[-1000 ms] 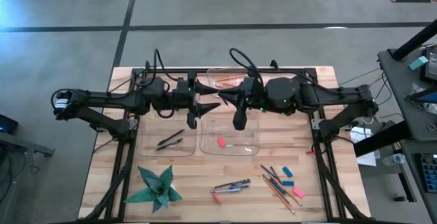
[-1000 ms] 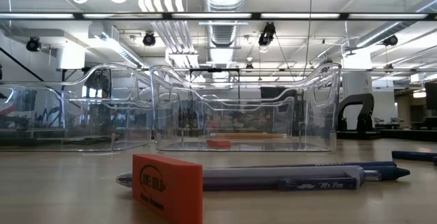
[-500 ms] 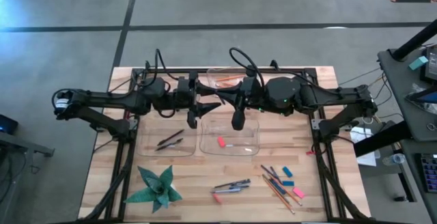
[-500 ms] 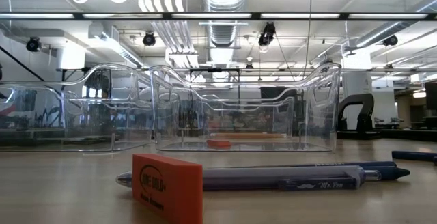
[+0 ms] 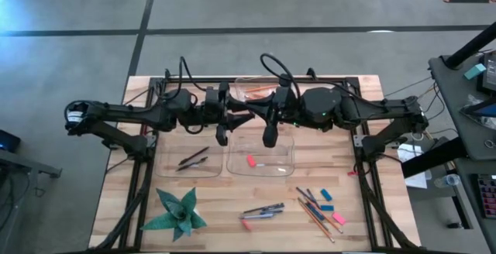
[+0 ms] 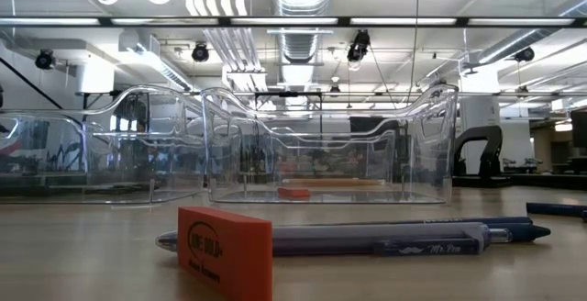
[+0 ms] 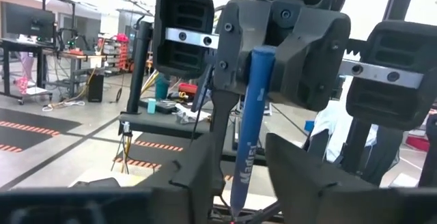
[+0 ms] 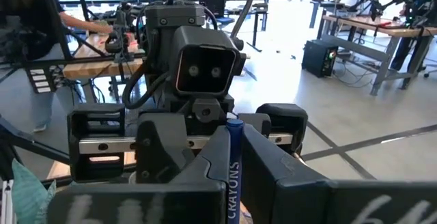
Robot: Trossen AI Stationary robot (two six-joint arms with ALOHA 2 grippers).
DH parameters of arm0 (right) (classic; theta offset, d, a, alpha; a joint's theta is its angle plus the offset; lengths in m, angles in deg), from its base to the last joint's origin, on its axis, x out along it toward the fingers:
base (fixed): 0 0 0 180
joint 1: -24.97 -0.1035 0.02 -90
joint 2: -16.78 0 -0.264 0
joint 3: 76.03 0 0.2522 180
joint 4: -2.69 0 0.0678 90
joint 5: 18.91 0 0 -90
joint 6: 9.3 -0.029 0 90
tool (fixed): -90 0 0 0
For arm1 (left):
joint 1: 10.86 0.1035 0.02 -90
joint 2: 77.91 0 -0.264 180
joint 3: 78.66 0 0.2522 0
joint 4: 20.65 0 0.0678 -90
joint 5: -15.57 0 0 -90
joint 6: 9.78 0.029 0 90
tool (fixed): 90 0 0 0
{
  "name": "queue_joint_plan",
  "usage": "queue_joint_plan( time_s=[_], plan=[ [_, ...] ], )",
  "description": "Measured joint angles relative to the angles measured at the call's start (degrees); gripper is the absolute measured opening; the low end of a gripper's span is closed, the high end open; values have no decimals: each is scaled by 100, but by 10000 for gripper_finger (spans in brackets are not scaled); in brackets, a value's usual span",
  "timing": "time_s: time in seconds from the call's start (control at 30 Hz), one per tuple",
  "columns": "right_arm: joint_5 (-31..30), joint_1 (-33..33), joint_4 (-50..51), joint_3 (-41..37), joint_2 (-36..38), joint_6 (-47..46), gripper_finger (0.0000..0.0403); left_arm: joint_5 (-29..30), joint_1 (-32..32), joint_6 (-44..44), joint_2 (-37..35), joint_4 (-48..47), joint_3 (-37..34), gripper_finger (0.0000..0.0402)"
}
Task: Sort crayons/erasers/pens/pencils in bins
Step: Put the blue crayon into the top left transparent bin
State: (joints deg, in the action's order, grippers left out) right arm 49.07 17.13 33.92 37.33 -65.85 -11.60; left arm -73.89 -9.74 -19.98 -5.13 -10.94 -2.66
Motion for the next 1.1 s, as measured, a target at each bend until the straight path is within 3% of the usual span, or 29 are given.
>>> queue_joint_plan(
  time_s=[0.27, 0.57, 0.9, 1.1],
  plan=[
    [-2, 0, 22, -1, 0, 44, 13, -39, 2, 64, -7, 5, 0, 14],
    [0, 0, 136, -1, 0, -78, 19, -132, 2, 12, 5, -18, 0, 17],
    [9, 0, 1040, 15, 179, -317, 132, -208, 2, -15, 6, -276, -1, 17],
    [-1, 0, 2295, 16, 702, -1120, 166, -168, 87, -210, -51, -1157, 0, 17]
  ],
)
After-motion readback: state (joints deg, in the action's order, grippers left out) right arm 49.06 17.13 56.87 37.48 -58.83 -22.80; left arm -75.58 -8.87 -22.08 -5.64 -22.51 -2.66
